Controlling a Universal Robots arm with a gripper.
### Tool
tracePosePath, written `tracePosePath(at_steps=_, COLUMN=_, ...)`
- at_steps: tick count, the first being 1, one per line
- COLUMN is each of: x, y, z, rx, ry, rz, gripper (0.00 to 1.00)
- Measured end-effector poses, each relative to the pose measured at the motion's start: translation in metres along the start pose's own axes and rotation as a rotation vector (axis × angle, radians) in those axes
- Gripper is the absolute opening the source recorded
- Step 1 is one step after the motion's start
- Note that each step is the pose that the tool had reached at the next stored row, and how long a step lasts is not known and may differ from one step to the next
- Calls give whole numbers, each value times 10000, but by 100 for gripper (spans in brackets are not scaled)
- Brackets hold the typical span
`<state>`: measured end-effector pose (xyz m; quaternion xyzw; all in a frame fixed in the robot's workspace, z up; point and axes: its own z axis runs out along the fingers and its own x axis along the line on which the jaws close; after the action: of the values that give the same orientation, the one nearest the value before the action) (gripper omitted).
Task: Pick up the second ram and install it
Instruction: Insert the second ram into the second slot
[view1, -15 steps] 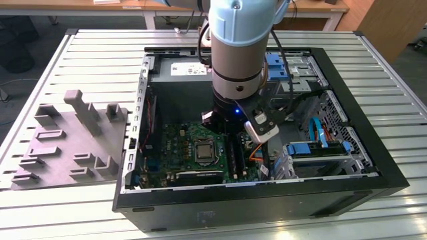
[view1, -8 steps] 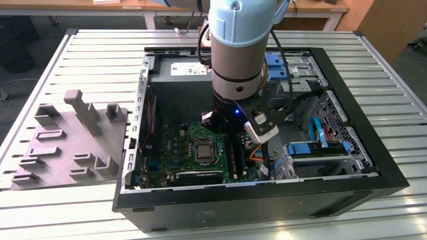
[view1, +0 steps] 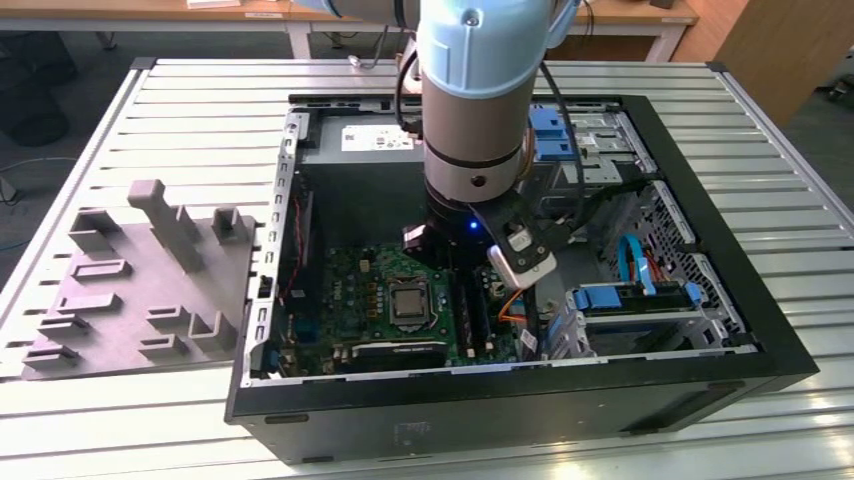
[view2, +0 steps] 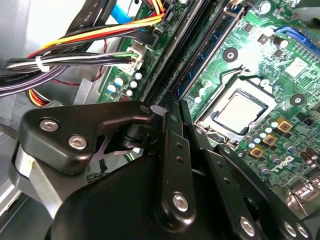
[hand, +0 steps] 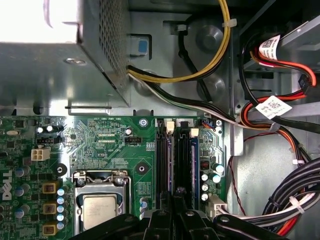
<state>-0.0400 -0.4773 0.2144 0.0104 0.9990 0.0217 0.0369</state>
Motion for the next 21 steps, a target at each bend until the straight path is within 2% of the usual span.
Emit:
tracePosePath(at_steps=12, x=2, y=-1, z=17, rx=-4, ry=0, rz=0, gripper=13)
tracePosePath(at_steps=15, x=3, y=-6, z=22, rx=-88, ry=0, rz=7, gripper=13)
tracePosePath(at_steps=21, x=3, y=-5, z=22, rx=-89, ry=2, rz=6, gripper=13)
